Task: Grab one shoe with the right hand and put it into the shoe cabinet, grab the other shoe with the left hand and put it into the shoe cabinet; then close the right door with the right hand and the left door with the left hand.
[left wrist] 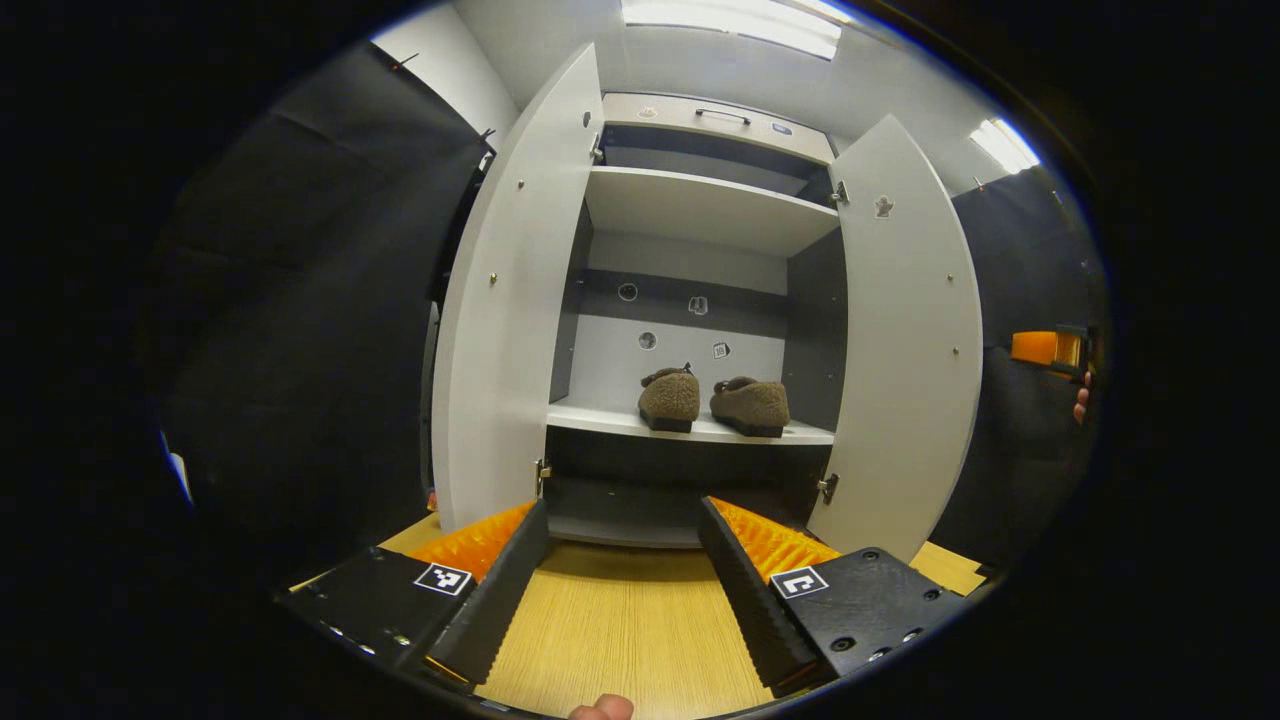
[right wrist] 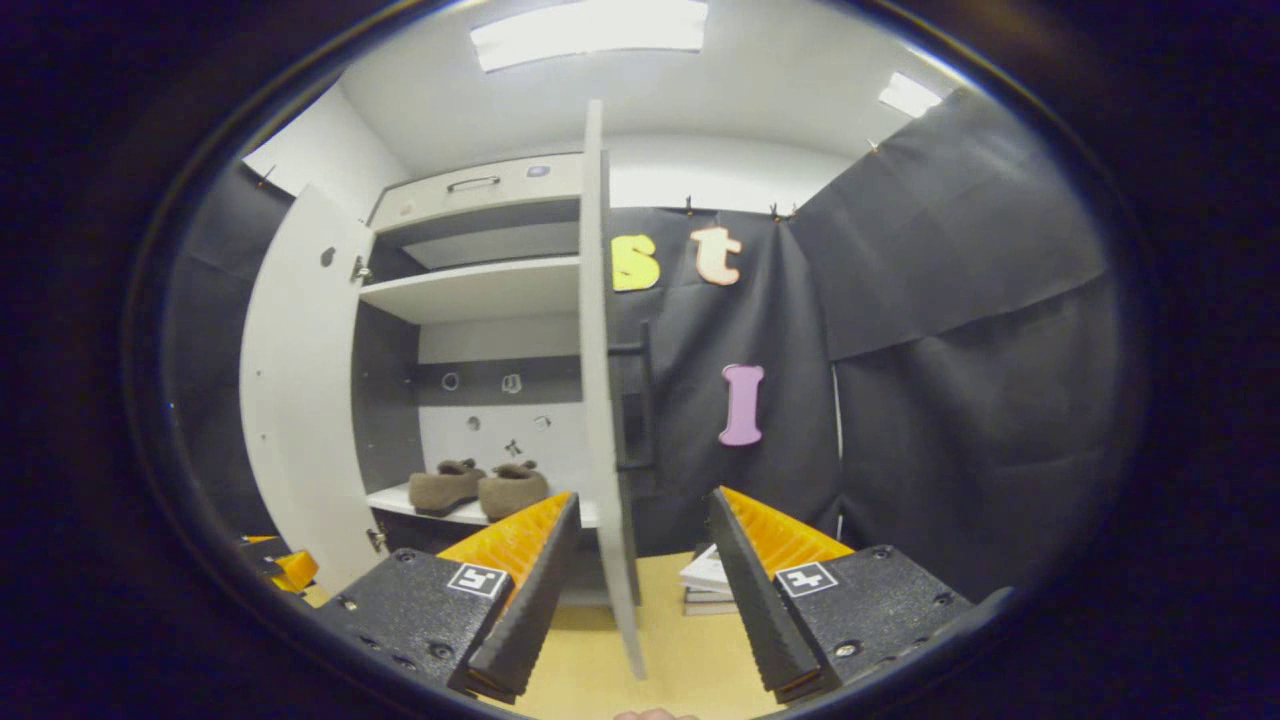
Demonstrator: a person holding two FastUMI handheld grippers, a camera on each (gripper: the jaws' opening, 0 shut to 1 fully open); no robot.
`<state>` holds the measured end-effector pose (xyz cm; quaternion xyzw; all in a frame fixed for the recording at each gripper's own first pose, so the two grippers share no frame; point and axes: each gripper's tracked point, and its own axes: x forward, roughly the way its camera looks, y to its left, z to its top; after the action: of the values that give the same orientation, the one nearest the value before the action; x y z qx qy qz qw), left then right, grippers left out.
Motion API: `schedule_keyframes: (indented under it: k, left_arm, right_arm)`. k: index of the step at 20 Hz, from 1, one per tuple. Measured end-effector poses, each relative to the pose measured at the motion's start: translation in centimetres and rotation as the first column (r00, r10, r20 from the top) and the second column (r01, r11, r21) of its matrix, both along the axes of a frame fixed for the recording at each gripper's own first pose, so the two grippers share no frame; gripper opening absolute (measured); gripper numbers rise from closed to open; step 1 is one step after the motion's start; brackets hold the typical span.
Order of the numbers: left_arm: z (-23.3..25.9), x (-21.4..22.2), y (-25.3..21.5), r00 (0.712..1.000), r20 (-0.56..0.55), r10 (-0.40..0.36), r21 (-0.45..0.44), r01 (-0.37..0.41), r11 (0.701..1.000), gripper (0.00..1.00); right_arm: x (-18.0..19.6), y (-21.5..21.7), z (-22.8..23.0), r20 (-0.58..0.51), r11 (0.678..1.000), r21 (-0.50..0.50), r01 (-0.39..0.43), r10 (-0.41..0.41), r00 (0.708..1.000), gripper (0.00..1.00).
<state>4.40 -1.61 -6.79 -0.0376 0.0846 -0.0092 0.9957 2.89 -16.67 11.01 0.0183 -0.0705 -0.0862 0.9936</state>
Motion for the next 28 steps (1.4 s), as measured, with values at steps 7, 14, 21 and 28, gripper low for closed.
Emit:
schedule_keyframes:
  k: [7, 14, 21, 28]
  left_arm:
    - [0.5, 0.1, -0.5, 1.000, -0.001, -0.009, 0.001, 0.009, 1.000, 0.93]
    - [0.4, 0.2, -0.7, 1.000, -0.015, -0.008, -0.013, 0.008, 1.000, 0.93]
    - [0.7, 0.3, -1.2, 1.000, -0.012, -0.023, -0.011, 0.023, 1.000, 0.93]
    - [0.7, -0.1, -0.5, 1.000, -0.005, -0.022, 0.009, 0.022, 1.000, 0.93]
  right_arm:
    - [5.4, -5.2, 5.2, 0.044, 0.994, -0.074, 0.083, -0.080, 0.996, 0.87]
    - [9.8, -4.9, 6.3, 0.005, 0.997, -0.058, 0.048, -0.047, 0.999, 0.87]
    - [10.4, -3.9, 5.7, -0.011, 0.996, -0.087, 0.019, -0.020, 1.000, 0.84]
    - [10.2, 1.6, 5.5, -0.020, 0.989, -0.081, -0.124, 0.123, 0.992, 0.83]
